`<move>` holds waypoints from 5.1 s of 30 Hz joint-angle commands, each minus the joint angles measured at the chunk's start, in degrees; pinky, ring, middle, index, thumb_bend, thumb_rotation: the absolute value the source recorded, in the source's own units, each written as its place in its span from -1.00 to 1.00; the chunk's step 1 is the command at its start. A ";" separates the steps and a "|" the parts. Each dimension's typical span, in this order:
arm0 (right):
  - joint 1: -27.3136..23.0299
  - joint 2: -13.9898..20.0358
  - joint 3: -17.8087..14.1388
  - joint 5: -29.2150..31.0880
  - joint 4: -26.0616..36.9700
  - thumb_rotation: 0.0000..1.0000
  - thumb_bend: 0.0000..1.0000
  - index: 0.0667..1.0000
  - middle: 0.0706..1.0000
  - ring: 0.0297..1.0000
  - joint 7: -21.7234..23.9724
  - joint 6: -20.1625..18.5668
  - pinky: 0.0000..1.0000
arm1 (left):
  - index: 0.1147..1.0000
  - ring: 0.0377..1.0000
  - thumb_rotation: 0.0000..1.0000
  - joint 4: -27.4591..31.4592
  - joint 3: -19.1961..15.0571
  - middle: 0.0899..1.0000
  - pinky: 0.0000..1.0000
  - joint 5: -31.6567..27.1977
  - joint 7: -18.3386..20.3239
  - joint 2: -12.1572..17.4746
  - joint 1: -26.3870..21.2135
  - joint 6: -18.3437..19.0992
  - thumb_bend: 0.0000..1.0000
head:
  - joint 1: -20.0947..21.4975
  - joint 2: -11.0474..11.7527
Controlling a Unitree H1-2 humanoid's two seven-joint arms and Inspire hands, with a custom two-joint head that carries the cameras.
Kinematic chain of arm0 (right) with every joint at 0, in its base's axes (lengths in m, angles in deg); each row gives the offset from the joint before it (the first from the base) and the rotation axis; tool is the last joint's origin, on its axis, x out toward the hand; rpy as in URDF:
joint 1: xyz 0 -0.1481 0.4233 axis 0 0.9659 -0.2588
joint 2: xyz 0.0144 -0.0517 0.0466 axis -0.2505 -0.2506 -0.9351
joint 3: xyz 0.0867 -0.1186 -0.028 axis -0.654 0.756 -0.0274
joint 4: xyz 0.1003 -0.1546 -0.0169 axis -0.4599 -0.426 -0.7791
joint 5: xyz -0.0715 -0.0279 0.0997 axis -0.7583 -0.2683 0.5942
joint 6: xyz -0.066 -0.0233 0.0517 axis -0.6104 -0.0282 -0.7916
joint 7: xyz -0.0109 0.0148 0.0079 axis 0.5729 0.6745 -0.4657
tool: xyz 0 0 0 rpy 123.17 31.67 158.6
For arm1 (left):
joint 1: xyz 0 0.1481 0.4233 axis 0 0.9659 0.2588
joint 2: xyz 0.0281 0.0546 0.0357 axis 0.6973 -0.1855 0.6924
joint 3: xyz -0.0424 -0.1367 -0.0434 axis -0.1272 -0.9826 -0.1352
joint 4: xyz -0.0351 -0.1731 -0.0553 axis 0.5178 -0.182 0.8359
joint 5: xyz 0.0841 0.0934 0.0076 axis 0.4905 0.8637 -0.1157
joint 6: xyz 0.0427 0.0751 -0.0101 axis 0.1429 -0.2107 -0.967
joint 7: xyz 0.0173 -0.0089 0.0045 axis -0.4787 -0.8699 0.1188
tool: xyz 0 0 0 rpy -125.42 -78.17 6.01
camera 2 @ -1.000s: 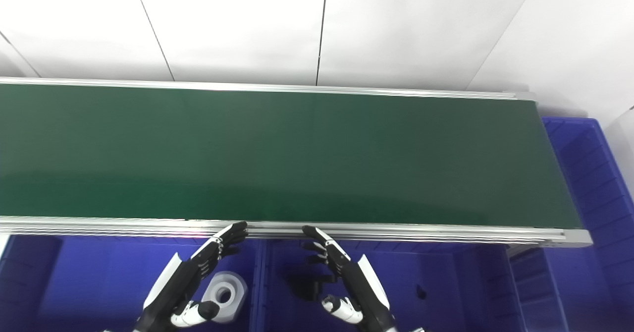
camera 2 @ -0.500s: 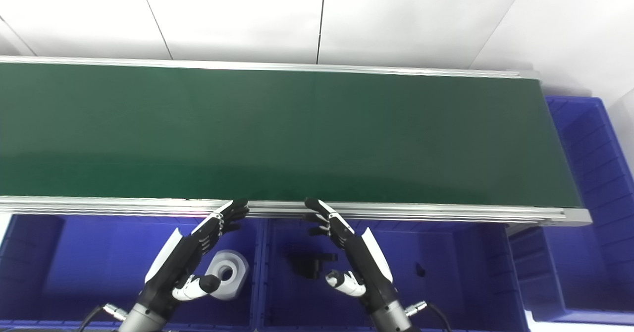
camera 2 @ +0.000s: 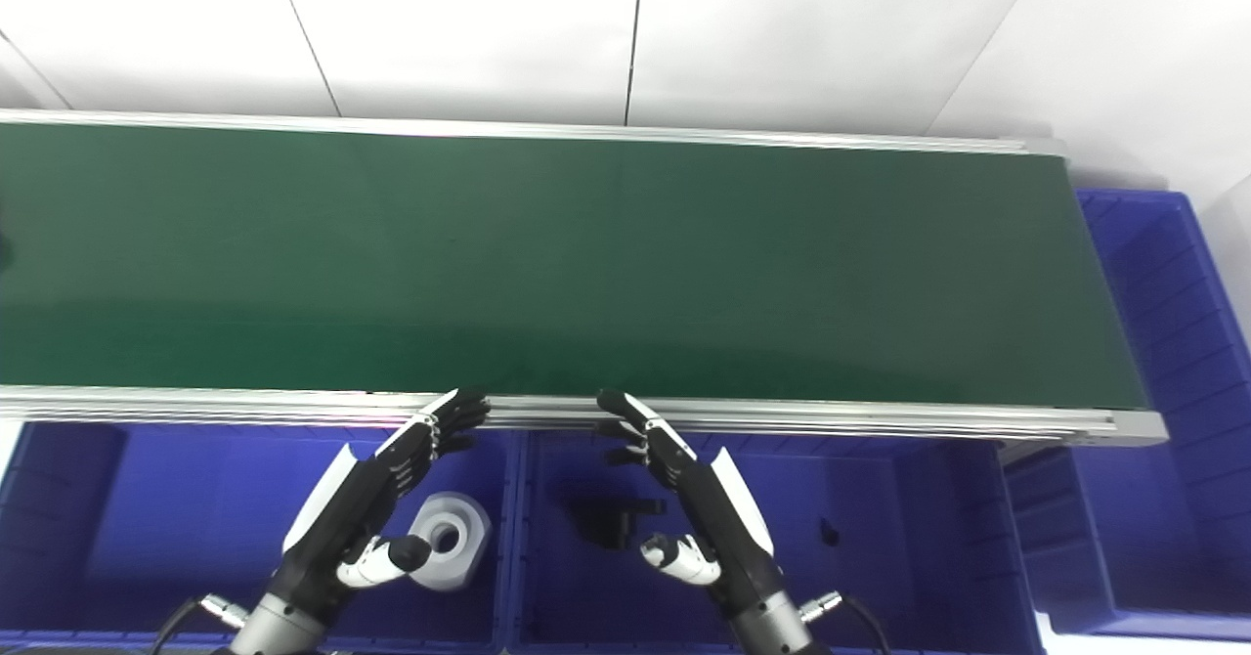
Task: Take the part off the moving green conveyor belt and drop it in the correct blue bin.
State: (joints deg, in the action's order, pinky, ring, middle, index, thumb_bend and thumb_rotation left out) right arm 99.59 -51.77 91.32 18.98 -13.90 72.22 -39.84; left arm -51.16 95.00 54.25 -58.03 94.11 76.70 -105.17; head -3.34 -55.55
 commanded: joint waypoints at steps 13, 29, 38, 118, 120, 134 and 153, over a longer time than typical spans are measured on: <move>0.97 -0.96 -0.70 0.16 1.63 0.93 1.00 0.78 0.81 0.67 0.26 1.46 0.48 | 0.76 0.79 0.72 1.36 0.14 0.77 0.72 -0.22 -0.04 -0.01 1.22 -1.76 0.94 | -0.27 1.03; 0.99 -0.18 -0.75 -0.01 1.76 0.98 1.00 0.78 0.85 0.77 0.99 1.36 0.66 | 0.76 0.79 0.78 0.82 0.60 0.78 0.72 0.46 -0.28 -0.44 1.43 -2.25 0.97 | -1.19 2.05; 0.65 0.18 -0.38 1.62 1.43 0.93 1.00 0.80 0.87 0.82 2.66 0.42 0.71 | 0.76 0.79 0.80 0.90 0.70 0.78 0.72 -0.31 -0.11 -0.73 1.82 -1.68 0.98 | -1.45 2.28; -7.13 0.98 1.99 3.10 -21.17 0.89 1.00 0.70 0.73 0.65 0.30 3.64 0.43 | 0.61 0.65 0.75 -22.31 7.63 0.64 0.49 0.96 -10.01 0.34 -6.77 -10.97 1.00 | -11.84 29.25; -6.93 1.37 1.77 3.31 -20.52 0.89 1.00 0.71 0.73 0.65 0.50 3.64 0.43 | 0.61 0.65 0.75 -22.03 7.80 0.64 0.50 1.01 -9.89 0.05 -6.75 -10.97 1.00 | -13.85 28.22; -5.76 1.87 -0.88 4.99 -17.59 0.90 1.00 0.81 0.80 0.71 3.38 3.64 0.48 | 0.58 0.64 0.74 -20.41 7.98 0.64 0.46 1.48 -8.96 -1.27 -6.89 -10.94 0.98 | -16.67 23.39; -3.80 3.80 -2.24 4.21 -10.86 0.90 1.00 0.80 0.78 0.65 4.30 3.64 0.32 | 0.60 0.64 0.78 -19.91 7.27 0.64 0.46 3.73 -8.78 -2.94 -6.99 -10.85 1.00 | -15.95 22.01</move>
State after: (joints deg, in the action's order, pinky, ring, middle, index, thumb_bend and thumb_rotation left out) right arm 95.11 -48.59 89.35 23.00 -27.42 76.49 -39.05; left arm -73.17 101.18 57.55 -67.55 92.56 69.92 -114.21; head -19.25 -33.48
